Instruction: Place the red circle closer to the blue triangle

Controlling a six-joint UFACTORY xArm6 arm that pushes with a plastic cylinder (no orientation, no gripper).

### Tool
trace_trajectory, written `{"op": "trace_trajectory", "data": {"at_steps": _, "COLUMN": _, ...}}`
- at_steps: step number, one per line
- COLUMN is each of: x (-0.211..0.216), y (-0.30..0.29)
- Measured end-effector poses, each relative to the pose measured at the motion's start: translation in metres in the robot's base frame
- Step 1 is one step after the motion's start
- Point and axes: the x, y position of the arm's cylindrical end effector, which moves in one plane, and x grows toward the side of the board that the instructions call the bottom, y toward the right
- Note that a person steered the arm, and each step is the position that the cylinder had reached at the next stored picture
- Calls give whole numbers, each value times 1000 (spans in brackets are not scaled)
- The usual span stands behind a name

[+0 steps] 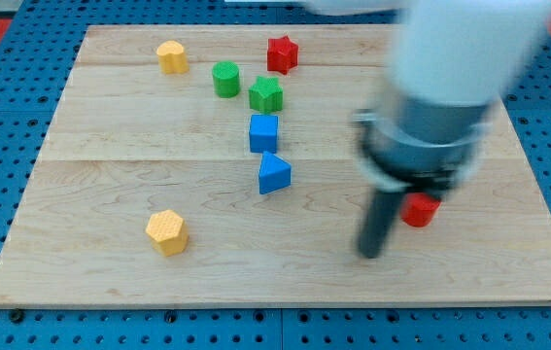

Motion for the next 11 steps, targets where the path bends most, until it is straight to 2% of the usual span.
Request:
{"op": "trace_trajectory", "data": {"at_steps": 2, "x": -17, "y": 172}}
{"op": "trace_trajectory", "data": {"at_steps": 3, "x": -48, "y": 281}}
{"op": "trace_trajectory", "data": {"at_steps": 4, "x": -37, "y": 290}}
{"op": "trace_trajectory", "data": {"at_steps": 5, "x": -60, "y": 252}}
{"op": "trace_trajectory", "data": {"at_steps": 8, "x": -48, "y": 36}}
{"op": "trace_trajectory", "data": {"at_steps": 10, "x": -52, "y": -52}}
{"op": "trace_trajectory", "data": {"at_steps": 11, "x": 35, "y": -38}}
